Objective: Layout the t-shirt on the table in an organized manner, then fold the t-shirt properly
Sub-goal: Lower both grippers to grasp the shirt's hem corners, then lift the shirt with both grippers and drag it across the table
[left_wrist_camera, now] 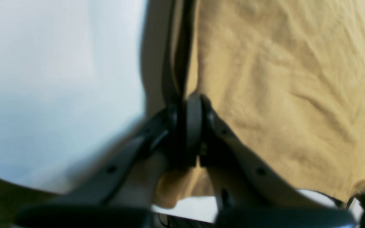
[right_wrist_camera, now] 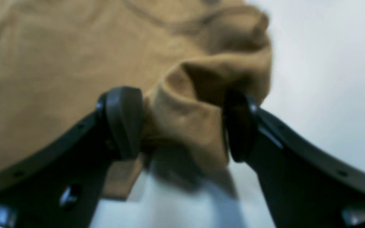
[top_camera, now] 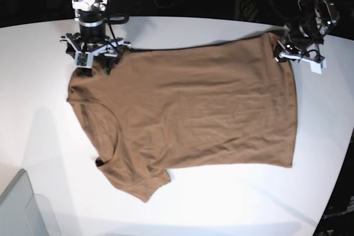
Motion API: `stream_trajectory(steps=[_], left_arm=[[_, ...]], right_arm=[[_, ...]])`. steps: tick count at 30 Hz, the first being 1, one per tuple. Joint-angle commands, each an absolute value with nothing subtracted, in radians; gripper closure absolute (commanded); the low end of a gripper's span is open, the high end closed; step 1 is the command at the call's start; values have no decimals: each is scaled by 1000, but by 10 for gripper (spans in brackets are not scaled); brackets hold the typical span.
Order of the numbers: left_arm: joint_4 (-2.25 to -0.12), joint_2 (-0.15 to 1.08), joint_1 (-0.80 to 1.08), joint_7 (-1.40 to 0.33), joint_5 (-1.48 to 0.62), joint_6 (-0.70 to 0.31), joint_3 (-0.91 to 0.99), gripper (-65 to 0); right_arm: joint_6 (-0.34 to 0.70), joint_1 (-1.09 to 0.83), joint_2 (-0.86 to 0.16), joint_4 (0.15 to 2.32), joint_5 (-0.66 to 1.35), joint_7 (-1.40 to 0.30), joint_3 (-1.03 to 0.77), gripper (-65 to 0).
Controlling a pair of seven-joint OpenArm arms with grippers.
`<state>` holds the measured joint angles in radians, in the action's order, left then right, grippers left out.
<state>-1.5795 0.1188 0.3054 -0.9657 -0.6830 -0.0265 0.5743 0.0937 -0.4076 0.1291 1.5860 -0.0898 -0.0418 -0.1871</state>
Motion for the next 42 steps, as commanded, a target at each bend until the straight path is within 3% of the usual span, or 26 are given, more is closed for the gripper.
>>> stream_trajectory(steps=[1, 8, 15, 30, 42], left_arm=[[-1578, 137, 326, -1040, -647, -4, 573, 0], [-1624, 183, 323, -1040, -648, -5, 576, -2], [-1719, 183, 325, -1041, -648, -5, 576, -2], [-2017, 183, 188, -1041, -654, -5, 624, -2], [-2011, 226, -102, -1124, -829, -1, 679, -2]], right_arm=[[94, -409, 111, 1586, -90, -18, -185, -389], [94, -403, 87, 1509, -88, -19, -165, -195], [94, -412, 88, 1589, -84, -18, -165, -1], [94, -406, 91, 2014, -82, -15, -104, 0], [94, -206, 114, 2023, -82, -16, -79, 0]])
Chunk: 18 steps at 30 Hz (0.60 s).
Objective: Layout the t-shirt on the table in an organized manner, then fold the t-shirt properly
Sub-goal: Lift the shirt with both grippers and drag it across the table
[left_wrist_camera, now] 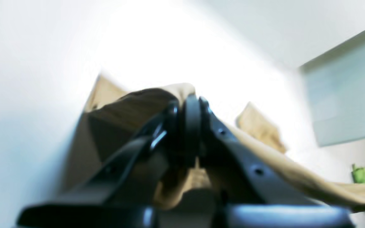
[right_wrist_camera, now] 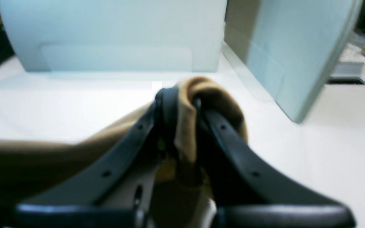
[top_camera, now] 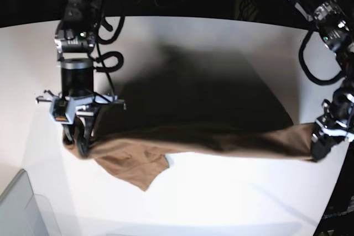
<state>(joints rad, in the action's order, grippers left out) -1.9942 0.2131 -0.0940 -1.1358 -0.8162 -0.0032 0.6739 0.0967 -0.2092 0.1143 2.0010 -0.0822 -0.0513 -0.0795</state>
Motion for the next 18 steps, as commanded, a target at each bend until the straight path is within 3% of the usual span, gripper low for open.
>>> stream_trajectory(steps=[1, 10, 18], left_arm=[[-2011, 226, -128, -1121, -829, -2, 677, -2], [-2014, 259, -366, -1121, -831, -4, 671, -2], [-2014, 302, -532, -1121, -831, -4, 680, -2]], right_arm=[[94, -188, 114, 2023, -82, -16, -74, 0], [88, -22, 154, 2035, -82, -12, -74, 0], [87, 68, 157, 2040, -88, 151, -31, 0]])
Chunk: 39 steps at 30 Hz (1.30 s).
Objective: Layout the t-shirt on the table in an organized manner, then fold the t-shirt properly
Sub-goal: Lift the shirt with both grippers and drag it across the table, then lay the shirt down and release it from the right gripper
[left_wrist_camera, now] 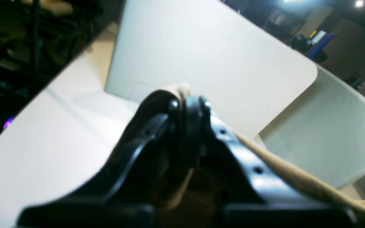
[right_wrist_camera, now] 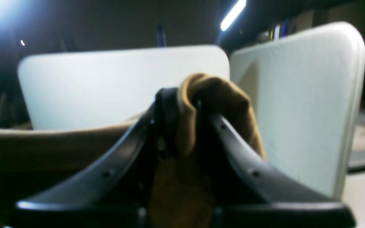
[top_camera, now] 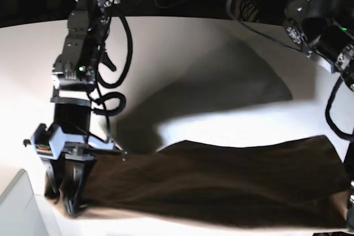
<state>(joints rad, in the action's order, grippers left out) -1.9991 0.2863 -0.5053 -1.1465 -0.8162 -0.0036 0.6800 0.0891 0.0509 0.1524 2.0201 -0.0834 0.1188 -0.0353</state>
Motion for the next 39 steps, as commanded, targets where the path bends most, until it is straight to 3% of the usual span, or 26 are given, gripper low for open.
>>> stream_trajectory(steps=[1, 9, 15, 23, 29, 32, 36, 39], left_arm=[[-2014, 308, -544, -1121, -831, -4, 680, -2], [-1989, 300, -516, -1119, -819, 2, 690, -2], [-1860, 254, -499, -1112, -737, 4, 599, -2], [-1435, 236, -538, -745, -541, 4, 328, -4], [-1132, 236, -665, -634, -493, 1, 205, -6], [-1026, 236, -720, -622, -467, 2, 177, -60], [-917, 232, -792, -588, -426, 4, 174, -236], [-917, 236, -802, -572, -414, 4, 182, -336]], right_arm=[[87, 79, 157, 2040, -88, 160, -27, 0], [87, 62, 157, 1969, -85, 154, -25, 0], [87, 150, 157, 1721, -85, 160, -41, 0], [87, 348, 157, 1385, -87, 156, -93, 0], [87, 486, 128, 1147, -91, 153, -93, 0], [88, 533, 90, 1036, -91, 153, -93, -91], [88, 599, 39, 891, -85, 157, -93, -276], [88, 598, 15, 888, -84, 160, -93, -373]])
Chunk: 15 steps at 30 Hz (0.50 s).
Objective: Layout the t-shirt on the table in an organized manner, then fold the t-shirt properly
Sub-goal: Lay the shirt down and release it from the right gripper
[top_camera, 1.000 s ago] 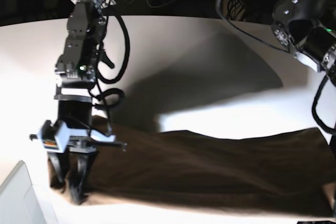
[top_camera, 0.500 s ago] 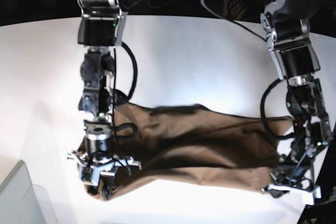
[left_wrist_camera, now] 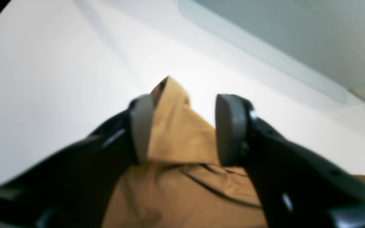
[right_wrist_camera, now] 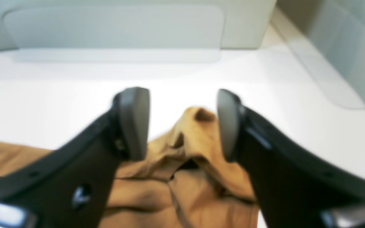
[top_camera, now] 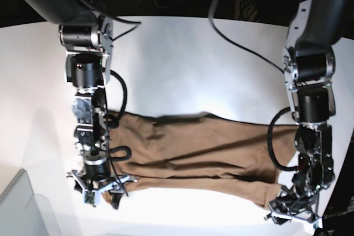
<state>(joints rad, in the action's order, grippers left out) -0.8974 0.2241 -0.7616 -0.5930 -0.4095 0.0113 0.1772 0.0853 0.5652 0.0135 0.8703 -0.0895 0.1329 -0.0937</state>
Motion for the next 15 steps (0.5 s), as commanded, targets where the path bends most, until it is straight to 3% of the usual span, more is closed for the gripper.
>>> stream_trajectory(steps=[1, 5, 15], left_arm=[[-915, 237, -802, -564, -417, 4, 182, -351], [-947, 266, -780, -561, -418, 4, 183, -367], [-1205, 335, -386, -596, -412, 5, 283, -367]], right_arm=[[88, 590, 12, 888, -84, 162, -94, -396], [87, 509, -1, 974, -84, 162, -145, -448], [87, 197, 1, 1262, -84, 160, -159, -448]])
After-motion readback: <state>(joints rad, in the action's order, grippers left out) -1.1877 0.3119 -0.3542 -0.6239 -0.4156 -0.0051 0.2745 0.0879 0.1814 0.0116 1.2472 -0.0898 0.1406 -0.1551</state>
